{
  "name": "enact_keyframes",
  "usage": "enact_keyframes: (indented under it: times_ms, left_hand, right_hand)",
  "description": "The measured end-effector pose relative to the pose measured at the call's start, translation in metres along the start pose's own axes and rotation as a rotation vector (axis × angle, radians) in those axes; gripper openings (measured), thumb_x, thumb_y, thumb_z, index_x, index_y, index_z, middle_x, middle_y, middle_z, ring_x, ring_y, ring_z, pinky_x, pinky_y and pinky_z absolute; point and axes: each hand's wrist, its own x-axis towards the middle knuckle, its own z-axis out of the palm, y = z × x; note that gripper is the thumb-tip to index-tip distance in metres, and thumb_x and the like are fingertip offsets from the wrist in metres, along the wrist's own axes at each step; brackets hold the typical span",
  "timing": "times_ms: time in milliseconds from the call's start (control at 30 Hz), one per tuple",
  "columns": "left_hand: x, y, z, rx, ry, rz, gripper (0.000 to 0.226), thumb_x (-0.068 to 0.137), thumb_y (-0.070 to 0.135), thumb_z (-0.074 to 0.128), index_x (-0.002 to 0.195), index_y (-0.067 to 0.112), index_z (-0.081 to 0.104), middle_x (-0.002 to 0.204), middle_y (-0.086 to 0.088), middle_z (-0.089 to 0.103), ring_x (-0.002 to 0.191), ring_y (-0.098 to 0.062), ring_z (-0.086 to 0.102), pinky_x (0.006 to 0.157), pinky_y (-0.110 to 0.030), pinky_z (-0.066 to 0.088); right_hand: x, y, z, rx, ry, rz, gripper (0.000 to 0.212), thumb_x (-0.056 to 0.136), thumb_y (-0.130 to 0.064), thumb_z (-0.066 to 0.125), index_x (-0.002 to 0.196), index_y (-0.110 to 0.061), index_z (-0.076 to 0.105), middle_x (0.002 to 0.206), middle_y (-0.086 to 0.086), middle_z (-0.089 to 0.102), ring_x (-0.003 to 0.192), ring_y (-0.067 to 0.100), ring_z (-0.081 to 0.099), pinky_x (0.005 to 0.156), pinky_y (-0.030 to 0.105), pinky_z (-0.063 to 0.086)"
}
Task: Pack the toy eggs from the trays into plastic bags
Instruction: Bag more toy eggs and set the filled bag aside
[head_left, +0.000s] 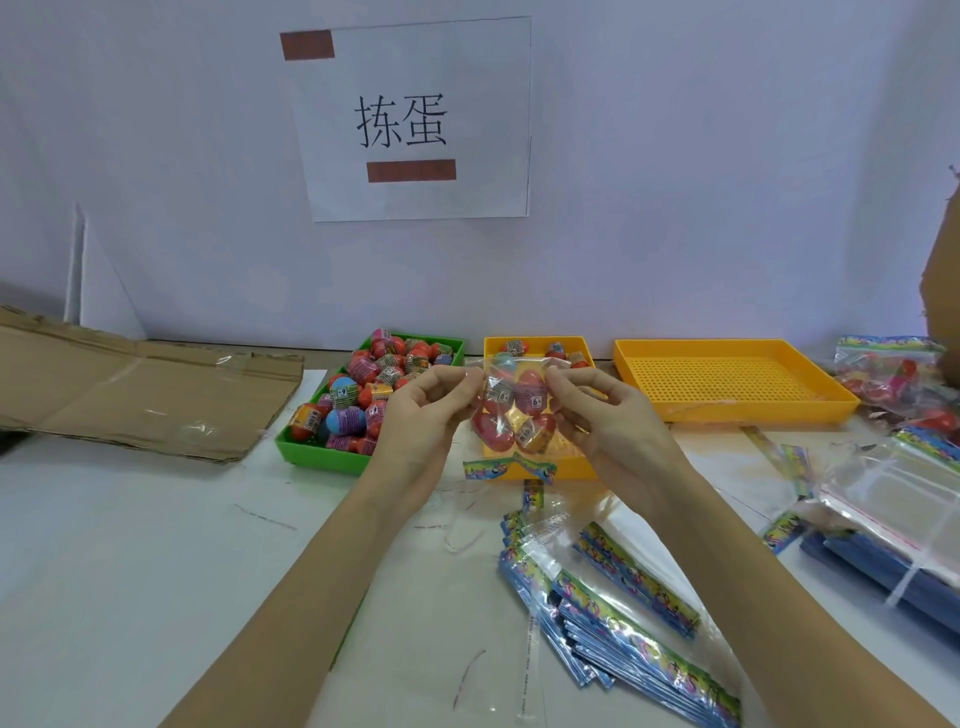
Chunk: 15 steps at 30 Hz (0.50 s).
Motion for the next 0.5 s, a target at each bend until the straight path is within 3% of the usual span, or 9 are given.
enact_keyframes:
  times_ms: [133, 267, 400, 500]
  left_hand:
    - [-0.003, -0.004, 0.008, -0.017, 0.048, 0.029, 0.010, 0.099, 0.010, 0.066, 0.089, 0.010, 0.070, 0.076, 0.005, 0.067, 0.076, -0.010, 0.061, 0.074, -0.019, 0.054]
    - [-0.005, -0.004, 0.008, 0.130, 0.044, 0.106, 0.015, 0.102, 0.018, 0.065, 0.097, 0.004, 0.067, 0.077, -0.004, 0.060, 0.083, -0.028, 0.057, 0.078, -0.037, 0.050]
    - [-0.007, -0.003, 0.011, 0.266, 0.084, 0.211, 0.022, 0.102, 0.021, 0.067, 0.098, -0.001, 0.065, 0.074, -0.004, 0.060, 0.062, -0.007, 0.053, 0.059, -0.019, 0.047]
    - [-0.009, -0.002, 0.012, 0.273, 0.080, 0.185, 0.022, 0.102, 0.024, 0.066, 0.101, 0.002, 0.066, 0.082, -0.019, 0.063, 0.068, -0.016, 0.056, 0.064, -0.026, 0.050]
  right_hand:
    - [0.002, 0.006, 0.003, -0.046, 0.040, -0.085, 0.013, 0.088, -0.028, 0.078, 0.085, -0.016, 0.075, 0.090, 0.004, 0.071, 0.083, 0.014, 0.066, 0.078, 0.024, 0.054]
    - [0.003, 0.006, 0.004, -0.092, 0.046, -0.112, 0.016, 0.092, -0.028, 0.075, 0.089, -0.012, 0.075, 0.087, 0.006, 0.073, 0.084, 0.016, 0.070, 0.077, 0.026, 0.056]
    - [0.005, 0.005, 0.001, -0.286, 0.121, -0.298, 0.019, 0.095, -0.028, 0.073, 0.092, -0.010, 0.074, 0.083, 0.009, 0.072, 0.078, 0.018, 0.067, 0.078, 0.030, 0.058]
    - [0.003, 0.007, 0.002, -0.308, 0.094, -0.285, 0.020, 0.096, -0.031, 0.072, 0.100, -0.011, 0.072, 0.086, 0.004, 0.074, 0.081, 0.017, 0.070, 0.076, 0.028, 0.058]
